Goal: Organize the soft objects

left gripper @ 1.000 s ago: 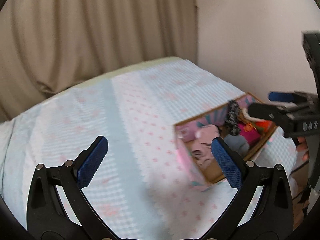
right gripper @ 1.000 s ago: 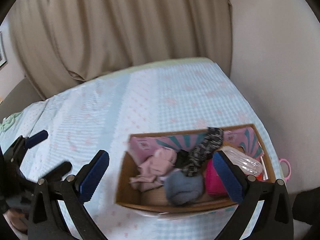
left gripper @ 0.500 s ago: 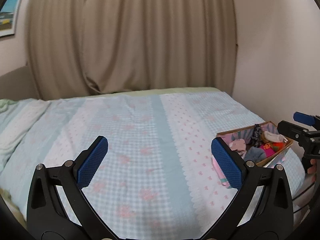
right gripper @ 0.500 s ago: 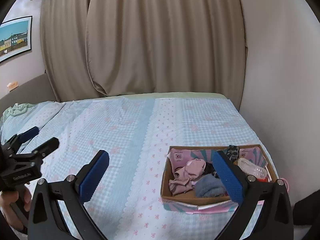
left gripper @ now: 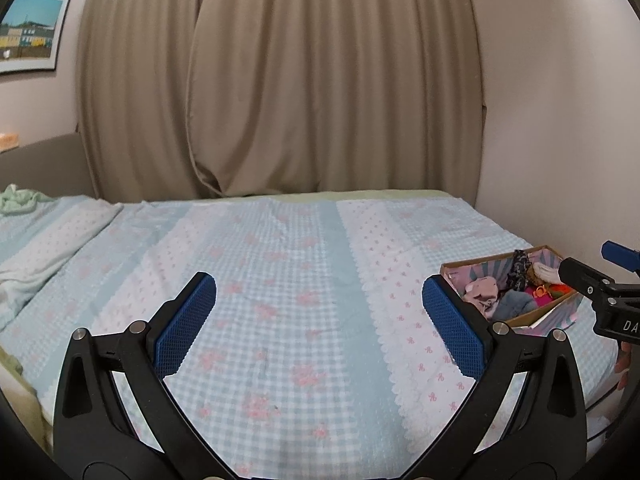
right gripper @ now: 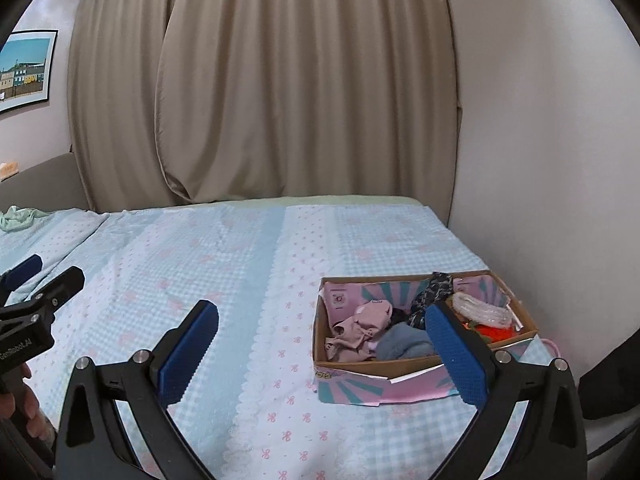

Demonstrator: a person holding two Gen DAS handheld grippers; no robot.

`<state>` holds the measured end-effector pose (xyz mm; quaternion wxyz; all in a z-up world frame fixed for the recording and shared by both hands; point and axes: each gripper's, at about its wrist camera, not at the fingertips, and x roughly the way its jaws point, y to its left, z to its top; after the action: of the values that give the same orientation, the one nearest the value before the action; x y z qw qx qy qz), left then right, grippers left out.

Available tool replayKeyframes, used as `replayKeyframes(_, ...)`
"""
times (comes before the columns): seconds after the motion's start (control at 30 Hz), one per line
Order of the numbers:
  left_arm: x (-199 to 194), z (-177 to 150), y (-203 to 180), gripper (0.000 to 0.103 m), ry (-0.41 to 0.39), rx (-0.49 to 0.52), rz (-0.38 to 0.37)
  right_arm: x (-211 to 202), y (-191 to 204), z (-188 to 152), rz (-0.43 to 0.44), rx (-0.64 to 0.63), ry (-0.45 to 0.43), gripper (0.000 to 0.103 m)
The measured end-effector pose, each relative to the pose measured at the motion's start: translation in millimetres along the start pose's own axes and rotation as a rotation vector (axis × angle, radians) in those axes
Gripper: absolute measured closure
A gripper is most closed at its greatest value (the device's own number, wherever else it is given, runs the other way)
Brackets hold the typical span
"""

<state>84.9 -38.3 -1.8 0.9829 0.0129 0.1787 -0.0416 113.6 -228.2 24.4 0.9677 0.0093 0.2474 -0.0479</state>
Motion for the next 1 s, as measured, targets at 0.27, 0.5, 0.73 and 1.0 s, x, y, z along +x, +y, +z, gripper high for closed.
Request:
replayKeyframes(0.27,0.6,-2.5,-6.8,0.0,-0.007,0.01,-0.002,-3.5,-3.3,-0.7,-0.012,0.006,-0.019,0.0)
replayKeyframes(0.5,1.4,-2.9,-5.3,0.0,-0.006,0.007,-0.002,-2.5,-5.2,0.6,-0.014,0.008,-0.026,0.0)
replayKeyframes(0.73,2.0,-3.2,-2.7,0.0,-0.005,0.008,0.008,-0.2,-5.2,1.0,-0.007,0.01,-0.028,0.0)
replayKeyframes(1.0,1.3,-2.3,1.1,0.0,-0.01,0.002,0.015,3.1,-4.1,3.1,-0.003,0.007,-0.031,0.0)
